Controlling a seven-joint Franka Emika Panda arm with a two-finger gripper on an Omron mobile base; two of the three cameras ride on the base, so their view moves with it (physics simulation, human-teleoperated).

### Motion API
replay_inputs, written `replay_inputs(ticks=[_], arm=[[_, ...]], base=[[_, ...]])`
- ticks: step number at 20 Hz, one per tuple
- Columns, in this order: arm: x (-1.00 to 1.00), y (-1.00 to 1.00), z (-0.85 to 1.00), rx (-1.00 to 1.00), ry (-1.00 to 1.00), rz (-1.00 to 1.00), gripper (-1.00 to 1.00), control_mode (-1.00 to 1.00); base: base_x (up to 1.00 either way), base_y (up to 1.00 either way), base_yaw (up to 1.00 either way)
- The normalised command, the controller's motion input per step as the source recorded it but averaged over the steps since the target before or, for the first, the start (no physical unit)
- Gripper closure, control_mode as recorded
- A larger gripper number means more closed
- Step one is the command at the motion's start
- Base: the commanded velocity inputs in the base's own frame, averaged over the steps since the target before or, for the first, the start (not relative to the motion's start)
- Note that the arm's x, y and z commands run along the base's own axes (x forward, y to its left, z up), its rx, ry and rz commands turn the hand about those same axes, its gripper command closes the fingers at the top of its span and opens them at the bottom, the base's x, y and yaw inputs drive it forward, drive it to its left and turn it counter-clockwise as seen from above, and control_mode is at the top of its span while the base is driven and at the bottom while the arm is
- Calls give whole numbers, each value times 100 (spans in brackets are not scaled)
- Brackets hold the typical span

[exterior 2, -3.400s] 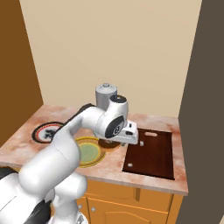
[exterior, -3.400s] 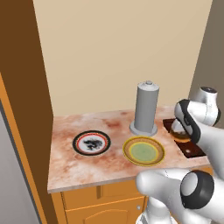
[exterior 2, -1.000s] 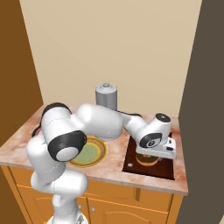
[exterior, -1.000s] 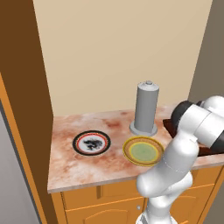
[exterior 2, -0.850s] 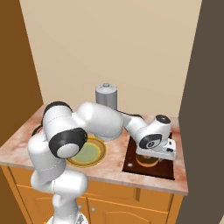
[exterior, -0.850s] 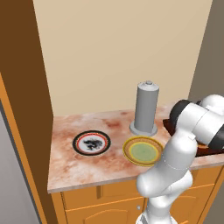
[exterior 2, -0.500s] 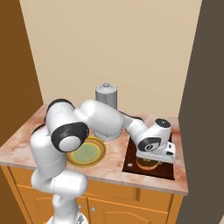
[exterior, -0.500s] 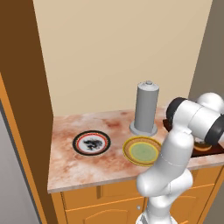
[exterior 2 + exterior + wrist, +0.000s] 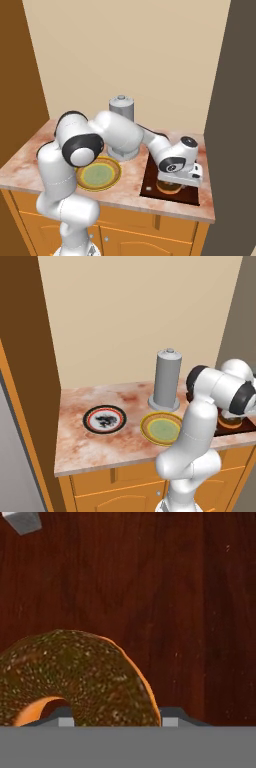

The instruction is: Move the dessert items from the plates to the tray.

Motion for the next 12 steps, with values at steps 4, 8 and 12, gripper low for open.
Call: replay_inputs(ticks=[4,8,12], arm=[[0,0,0,0,0,0,-100,-100],[0,0,0,0,0,0,-100,-100],[-5,0,6,0,0,0,-100,-100]], base=[[0,0,0],[0,0,0],[0,0,0]])
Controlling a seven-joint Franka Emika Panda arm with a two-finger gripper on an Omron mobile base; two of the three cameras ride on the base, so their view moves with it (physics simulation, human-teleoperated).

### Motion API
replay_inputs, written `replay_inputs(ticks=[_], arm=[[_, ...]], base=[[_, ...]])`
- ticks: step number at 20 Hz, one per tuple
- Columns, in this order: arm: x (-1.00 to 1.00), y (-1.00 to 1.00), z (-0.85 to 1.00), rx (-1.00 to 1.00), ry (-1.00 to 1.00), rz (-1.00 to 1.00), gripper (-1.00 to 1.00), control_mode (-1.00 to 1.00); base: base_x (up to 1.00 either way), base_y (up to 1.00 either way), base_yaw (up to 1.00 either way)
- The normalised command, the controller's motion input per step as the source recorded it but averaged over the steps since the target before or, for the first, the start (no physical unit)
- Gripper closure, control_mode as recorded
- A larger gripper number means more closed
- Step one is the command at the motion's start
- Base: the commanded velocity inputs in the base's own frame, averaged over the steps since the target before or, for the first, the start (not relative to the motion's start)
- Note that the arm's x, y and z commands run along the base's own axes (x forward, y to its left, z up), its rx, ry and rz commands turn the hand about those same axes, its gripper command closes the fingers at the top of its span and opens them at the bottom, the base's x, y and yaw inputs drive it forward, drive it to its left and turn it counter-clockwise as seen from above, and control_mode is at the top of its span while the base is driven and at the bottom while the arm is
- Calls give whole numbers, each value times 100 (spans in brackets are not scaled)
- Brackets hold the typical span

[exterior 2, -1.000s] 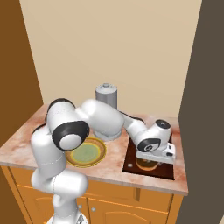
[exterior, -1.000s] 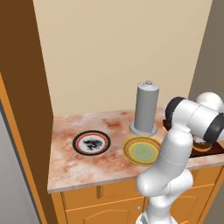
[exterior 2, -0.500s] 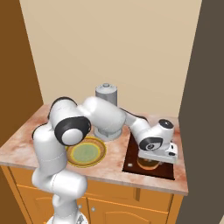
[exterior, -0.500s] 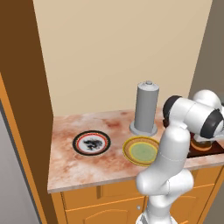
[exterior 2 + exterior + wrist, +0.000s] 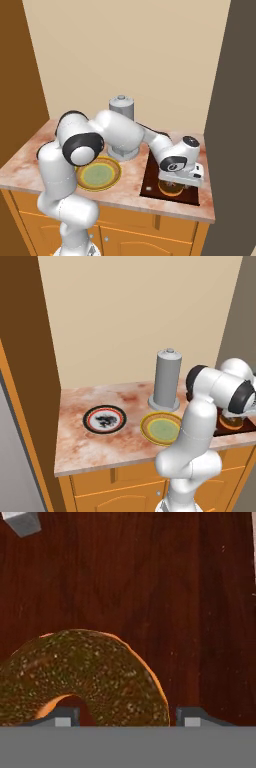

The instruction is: Move the dessert items from the plates to the tray.

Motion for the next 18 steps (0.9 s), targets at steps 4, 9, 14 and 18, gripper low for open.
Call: replay_inputs(ticks=[4,9,14,18], arm=[[0,4,33,0,0,0,-100,-100],[0,1,52,0,0,0,-100,-100],[0,25,48,0,1,0,-100,-100],[0,64,27,0,0,0,-100,-100]], base=[[0,0,0],[0,0,0],[0,0,0],[0,0,0]])
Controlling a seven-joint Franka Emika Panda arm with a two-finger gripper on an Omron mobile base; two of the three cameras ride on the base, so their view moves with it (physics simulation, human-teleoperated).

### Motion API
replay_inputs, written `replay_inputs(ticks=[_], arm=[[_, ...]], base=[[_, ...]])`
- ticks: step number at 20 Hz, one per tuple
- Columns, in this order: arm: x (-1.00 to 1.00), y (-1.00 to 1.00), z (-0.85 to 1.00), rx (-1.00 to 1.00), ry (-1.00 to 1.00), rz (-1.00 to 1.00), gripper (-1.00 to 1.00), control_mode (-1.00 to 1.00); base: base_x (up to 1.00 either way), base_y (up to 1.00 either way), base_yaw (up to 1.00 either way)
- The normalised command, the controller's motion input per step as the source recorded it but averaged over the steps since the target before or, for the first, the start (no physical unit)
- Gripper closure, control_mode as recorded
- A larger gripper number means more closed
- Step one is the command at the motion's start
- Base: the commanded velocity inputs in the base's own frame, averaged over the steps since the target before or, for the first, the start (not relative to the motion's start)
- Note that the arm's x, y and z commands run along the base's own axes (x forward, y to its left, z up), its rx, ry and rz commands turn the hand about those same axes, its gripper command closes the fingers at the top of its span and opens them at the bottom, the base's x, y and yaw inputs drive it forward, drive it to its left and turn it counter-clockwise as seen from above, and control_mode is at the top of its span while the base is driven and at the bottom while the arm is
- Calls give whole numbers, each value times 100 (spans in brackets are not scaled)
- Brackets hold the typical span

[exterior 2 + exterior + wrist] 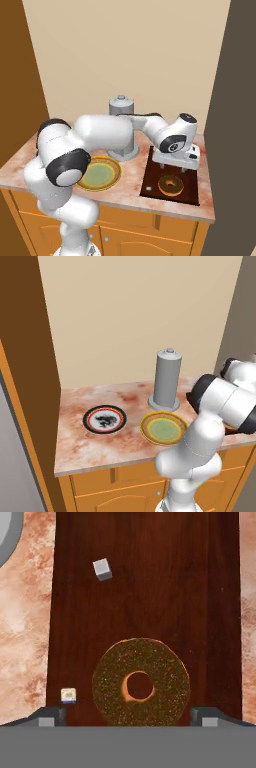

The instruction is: Move the dessert items from the plates to the tray.

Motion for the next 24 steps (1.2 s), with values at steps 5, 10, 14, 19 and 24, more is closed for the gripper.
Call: replay_inputs(ticks=[5,10,14,19,24], arm=[[-5,75,24,0,0,0,-100,-100],[-34,82,39,0,0,0,-100,-100],[-59,76,42,0,-1,0,-100,-100],[-66,63,45,0,-2,0,-100,-100],[-70,55,39,0,-6,1,-100,-100]], base=[[0,0,0],[0,0,0],[0,0,0],[0,0,0],[0,0,0]])
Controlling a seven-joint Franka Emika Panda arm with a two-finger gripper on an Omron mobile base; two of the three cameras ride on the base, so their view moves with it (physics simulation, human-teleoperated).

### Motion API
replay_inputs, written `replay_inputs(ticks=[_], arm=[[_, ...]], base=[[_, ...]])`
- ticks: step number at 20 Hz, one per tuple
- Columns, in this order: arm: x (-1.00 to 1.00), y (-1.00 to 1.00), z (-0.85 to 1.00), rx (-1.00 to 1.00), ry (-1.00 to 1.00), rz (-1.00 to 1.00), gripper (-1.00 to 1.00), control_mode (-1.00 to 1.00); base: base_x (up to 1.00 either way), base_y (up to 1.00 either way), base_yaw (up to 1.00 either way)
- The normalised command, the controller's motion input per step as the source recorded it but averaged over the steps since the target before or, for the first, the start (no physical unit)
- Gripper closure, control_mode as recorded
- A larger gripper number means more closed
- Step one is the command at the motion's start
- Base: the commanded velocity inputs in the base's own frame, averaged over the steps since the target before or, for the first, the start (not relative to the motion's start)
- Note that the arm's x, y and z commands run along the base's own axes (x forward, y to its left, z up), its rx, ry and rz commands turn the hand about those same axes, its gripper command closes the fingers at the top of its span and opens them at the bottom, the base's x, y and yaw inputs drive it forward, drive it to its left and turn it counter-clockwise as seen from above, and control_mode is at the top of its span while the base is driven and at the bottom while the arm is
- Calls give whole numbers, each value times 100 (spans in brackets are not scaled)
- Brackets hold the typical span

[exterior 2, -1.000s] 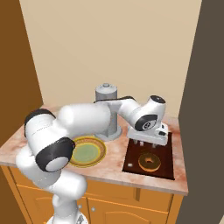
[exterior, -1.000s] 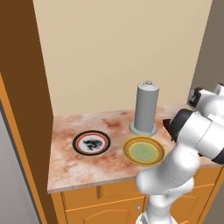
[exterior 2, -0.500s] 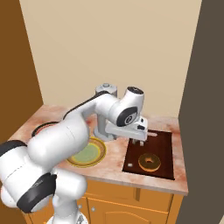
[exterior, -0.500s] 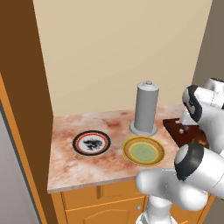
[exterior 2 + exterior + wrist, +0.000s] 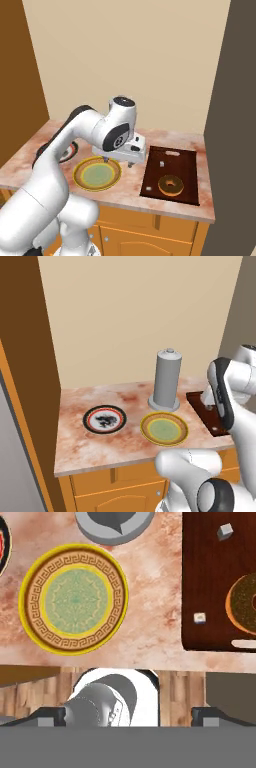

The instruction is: Move the dessert items from the plates to the tray.

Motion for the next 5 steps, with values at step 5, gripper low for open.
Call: replay_inputs(ticks=[5], arm=[[-59,50,34,-2,-9,2,-100,-100]], base=[[0,0,0]])
